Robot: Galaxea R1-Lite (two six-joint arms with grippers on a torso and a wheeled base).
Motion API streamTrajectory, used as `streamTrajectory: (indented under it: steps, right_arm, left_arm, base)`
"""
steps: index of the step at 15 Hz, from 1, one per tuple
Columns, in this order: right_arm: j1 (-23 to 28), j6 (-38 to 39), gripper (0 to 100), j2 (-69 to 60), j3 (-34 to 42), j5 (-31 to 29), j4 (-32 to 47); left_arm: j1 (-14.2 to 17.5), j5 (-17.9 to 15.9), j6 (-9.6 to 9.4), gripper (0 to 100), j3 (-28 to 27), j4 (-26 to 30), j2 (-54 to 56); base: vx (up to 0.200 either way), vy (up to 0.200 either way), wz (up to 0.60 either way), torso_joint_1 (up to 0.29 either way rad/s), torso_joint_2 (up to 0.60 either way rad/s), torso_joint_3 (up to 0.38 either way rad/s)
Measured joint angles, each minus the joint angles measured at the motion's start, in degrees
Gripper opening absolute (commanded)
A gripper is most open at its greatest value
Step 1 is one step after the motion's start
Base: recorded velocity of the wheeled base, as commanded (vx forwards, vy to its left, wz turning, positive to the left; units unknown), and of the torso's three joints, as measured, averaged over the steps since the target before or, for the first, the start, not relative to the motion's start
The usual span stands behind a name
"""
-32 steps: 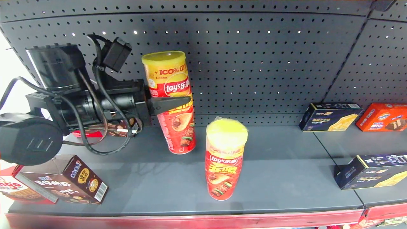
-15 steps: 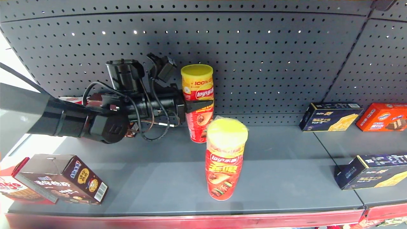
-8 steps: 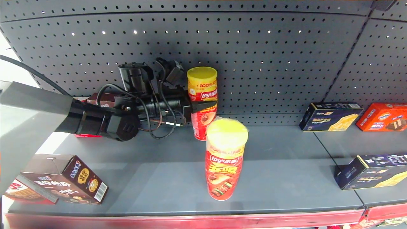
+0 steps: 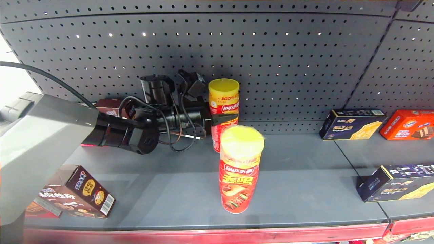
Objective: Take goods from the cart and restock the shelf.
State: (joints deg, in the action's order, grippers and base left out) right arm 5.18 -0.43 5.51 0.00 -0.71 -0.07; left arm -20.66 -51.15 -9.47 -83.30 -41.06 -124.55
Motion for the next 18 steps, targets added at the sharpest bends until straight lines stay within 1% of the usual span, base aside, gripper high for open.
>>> streamTrajectory:
  steps: [7, 11, 15, 16, 18]
  right_arm:
    - [0.02, 0.00, 100, 0.00, 0.00, 0.00, 0.00]
    - [0.00, 0.00, 100, 0.00, 0.00, 0.00, 0.00]
    - [0.00, 0.02, 100, 0.02, 0.00, 0.00, 0.00]
    - [0.00, 0.00, 100, 0.02, 0.00, 0.00, 0.00]
    - [0.00, 0.00, 100, 0.02, 0.00, 0.02, 0.00]
  left_arm:
    - [-0.11, -0.09, -0.02, 0, 2.54, 0.00, 0.49]
    - [0.00, -0.17, -0.07, 0, 6.14, -0.05, 2.34]
    - [0.07, -0.20, -0.45, 0, 9.81, -3.47, 3.11]
    - [0.07, -0.17, -0.46, 100, 10.86, -4.60, 3.17]
    - [0.00, -0.11, -0.45, 100, 12.65, -6.02, 3.30]
  base:
    - [0.000, 0.000, 0.00, 0.000, 0.00, 0.000]
    - [0.000, 0.000, 0.00, 0.000, 0.00, 0.000]
    - [0.000, 0.000, 0.00, 0.000, 0.00, 0.000]
    - [0.000, 0.000, 0.00, 0.000, 0.00, 0.000]
    - [0.000, 0.000, 0.00, 0.000, 0.00, 0.000]
